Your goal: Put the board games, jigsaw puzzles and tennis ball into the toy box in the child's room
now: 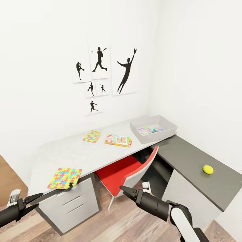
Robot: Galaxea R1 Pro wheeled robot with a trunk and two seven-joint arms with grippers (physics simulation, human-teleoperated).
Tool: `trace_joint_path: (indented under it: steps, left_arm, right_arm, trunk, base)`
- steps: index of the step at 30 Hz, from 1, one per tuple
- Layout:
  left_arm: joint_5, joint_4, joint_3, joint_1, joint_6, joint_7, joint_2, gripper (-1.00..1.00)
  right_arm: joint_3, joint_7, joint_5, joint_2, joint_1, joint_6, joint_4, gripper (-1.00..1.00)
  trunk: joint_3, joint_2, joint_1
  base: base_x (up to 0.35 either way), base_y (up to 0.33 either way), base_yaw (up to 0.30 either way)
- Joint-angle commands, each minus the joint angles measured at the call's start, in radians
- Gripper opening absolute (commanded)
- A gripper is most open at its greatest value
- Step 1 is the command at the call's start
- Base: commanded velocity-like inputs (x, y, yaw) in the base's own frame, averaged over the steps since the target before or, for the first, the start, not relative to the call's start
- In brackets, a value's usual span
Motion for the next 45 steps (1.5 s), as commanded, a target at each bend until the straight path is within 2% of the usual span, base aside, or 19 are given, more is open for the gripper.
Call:
trace_joint_path:
  steps: [1, 13, 22, 30, 45]
  left_arm:
    - [0.002, 0.000, 0.001, -0.001, 0.008, -0.002, 0.000, 1.00]
    - [0.002, 0.000, 0.003, -0.001, -0.008, 0.000, 0.000, 1.00]
    - [0.003, 0.000, 0.034, -0.001, -0.018, 0.005, -0.005, 1.00]
    - [0.002, -0.004, 0.064, -0.001, -0.021, 0.010, -0.038, 1.00]
    - [0.001, -0.012, 0.070, -0.001, -0.024, 0.011, -0.054, 1.00]
  right_arm:
    - [0.000, 0.002, 0.000, 0.000, -0.001, 0.002, 0.000, 1.00]
    - [0.002, 0.001, 0.003, 0.000, -0.001, 0.001, 0.000, 1.00]
    - [0.002, 0.002, 0.004, 0.000, -0.001, 0.000, 0.000, 1.00]
    - [0.002, 0.002, 0.004, 0.000, -0.001, 0.000, 0.000, 1.00]
    - [0.002, 0.002, 0.004, 0.000, -0.001, 0.000, 0.002, 1.00]
  trunk:
    - [-0.002, -0.002, 0.000]
    - [-0.002, -0.002, 0.000]
    - [-0.002, -0.002, 0.000]
    - [-0.002, -0.002, 0.000]
    - [-0.002, -0.002, 0.000]
  base:
    - [0.000, -0.068, 0.000]
    - [0.000, -0.144, 0.000]
    - [0.000, -0.023, 0.000]
    - [0.000, -0.002, 0.000]
    - [0.000, 0.000, 0.000]
